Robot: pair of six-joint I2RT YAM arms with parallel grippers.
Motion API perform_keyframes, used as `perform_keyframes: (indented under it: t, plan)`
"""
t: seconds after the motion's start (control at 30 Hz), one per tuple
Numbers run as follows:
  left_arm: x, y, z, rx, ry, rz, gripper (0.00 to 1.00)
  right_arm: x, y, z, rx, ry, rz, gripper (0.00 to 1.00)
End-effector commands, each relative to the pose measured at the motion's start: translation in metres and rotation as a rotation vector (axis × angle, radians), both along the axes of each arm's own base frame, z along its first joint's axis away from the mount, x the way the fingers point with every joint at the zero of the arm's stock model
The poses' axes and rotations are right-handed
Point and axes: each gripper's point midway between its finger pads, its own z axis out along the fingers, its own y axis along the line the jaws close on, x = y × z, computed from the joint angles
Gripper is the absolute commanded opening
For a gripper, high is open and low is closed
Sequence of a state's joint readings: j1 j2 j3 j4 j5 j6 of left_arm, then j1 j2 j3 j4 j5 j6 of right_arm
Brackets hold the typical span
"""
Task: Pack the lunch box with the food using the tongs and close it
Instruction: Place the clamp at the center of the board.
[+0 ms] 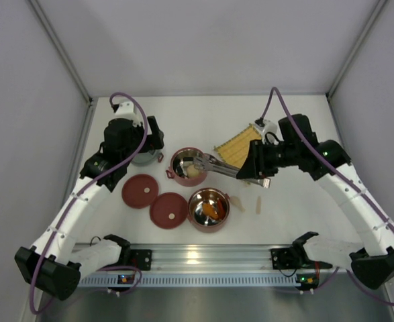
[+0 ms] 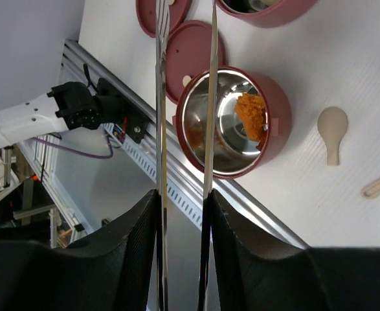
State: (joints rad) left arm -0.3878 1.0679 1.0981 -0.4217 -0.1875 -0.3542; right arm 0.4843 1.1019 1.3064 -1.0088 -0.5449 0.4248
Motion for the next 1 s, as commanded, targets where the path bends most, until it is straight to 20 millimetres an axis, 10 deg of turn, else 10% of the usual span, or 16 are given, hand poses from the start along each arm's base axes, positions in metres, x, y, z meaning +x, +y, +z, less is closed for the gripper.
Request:
perform_keyframes:
  t: [0.0, 0.4, 0.67, 0.83, 0.97]
  plan:
    - [0.004, 0.005, 0.019, -0.014, -0.037, 0.040, 0.99, 0.022, 0.029, 0.023, 0.064, -0.105, 0.036, 0.35]
    - [0.003, 0.006, 0.020, -0.011, -0.038, 0.039, 0.99, 0.064, 0.021, 0.019, -0.038, -0.156, -0.109, 0.34]
    - [0.003, 0.005, 0.020, -0.010, -0.041, 0.031, 0.99, 0.119, -0.110, 0.002, -0.137, -0.163, -0.563, 0.34]
    - [0.004, 0.002, 0.019, -0.015, -0.038, 0.017, 0.99, 0.123, -0.213, -0.045, -0.274, -0.123, -0.905, 0.35]
    - [0.002, 0.002, 0.021, -0.012, -0.042, 0.014, 0.99, 0.123, -0.238, -0.065, -0.298, -0.114, -1.023, 0.35]
